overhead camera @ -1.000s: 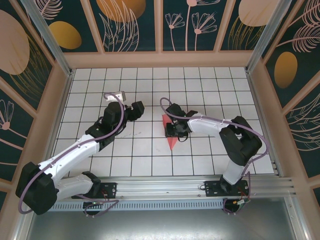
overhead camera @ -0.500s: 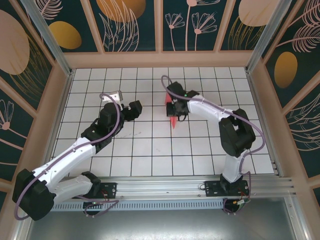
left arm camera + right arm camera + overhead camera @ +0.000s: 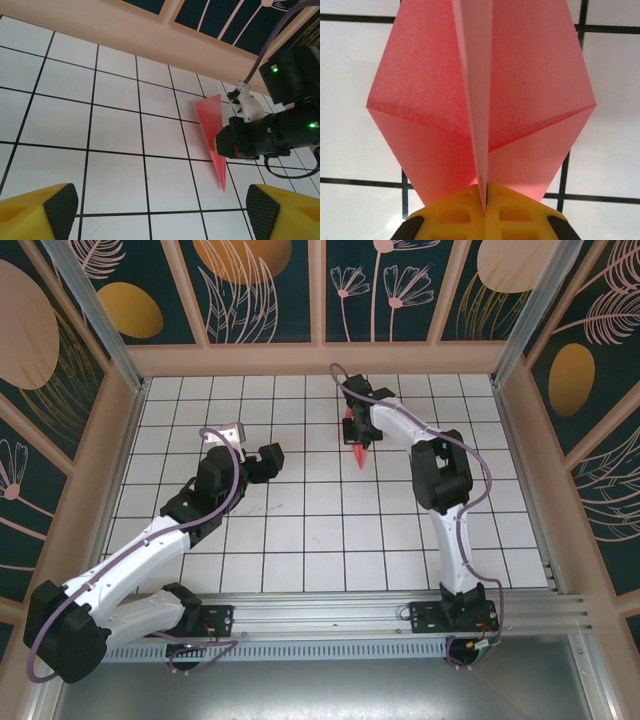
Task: Fold a paper plane with a square sheet of paper (fold left side to right side)
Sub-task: Place the paper plane at the top-center of the table.
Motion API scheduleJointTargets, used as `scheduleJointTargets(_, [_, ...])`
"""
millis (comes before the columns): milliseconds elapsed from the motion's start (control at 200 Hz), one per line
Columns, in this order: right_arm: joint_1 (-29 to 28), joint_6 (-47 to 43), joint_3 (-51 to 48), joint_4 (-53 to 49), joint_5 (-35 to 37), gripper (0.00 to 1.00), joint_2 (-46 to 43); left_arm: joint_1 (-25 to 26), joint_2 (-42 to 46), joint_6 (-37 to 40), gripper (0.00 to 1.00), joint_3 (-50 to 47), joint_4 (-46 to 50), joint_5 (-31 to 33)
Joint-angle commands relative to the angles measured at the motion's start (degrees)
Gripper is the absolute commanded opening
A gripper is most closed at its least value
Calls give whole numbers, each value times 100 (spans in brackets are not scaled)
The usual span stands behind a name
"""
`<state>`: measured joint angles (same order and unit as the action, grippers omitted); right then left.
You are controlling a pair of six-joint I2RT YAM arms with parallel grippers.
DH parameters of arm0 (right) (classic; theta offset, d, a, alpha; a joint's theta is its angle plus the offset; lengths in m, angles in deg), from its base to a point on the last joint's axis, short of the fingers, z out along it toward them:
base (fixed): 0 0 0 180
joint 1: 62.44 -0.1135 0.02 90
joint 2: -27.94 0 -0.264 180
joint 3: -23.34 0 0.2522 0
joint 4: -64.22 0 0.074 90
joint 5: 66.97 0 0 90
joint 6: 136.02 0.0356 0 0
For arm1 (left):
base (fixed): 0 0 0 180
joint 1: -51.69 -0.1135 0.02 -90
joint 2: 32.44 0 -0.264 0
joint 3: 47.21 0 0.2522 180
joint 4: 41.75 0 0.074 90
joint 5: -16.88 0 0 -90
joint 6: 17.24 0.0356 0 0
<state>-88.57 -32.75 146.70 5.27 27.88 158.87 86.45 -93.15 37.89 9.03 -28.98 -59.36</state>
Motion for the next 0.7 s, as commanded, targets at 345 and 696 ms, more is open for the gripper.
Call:
scheduleJointTargets(345, [20,-173,192,-385,-167,14,213,-31,-240,129,90,311,229,-102])
scheduleJointTargets(696, [0,-140,205,-508,-66,27,-62,-34,-257,148,94,532,340,-156])
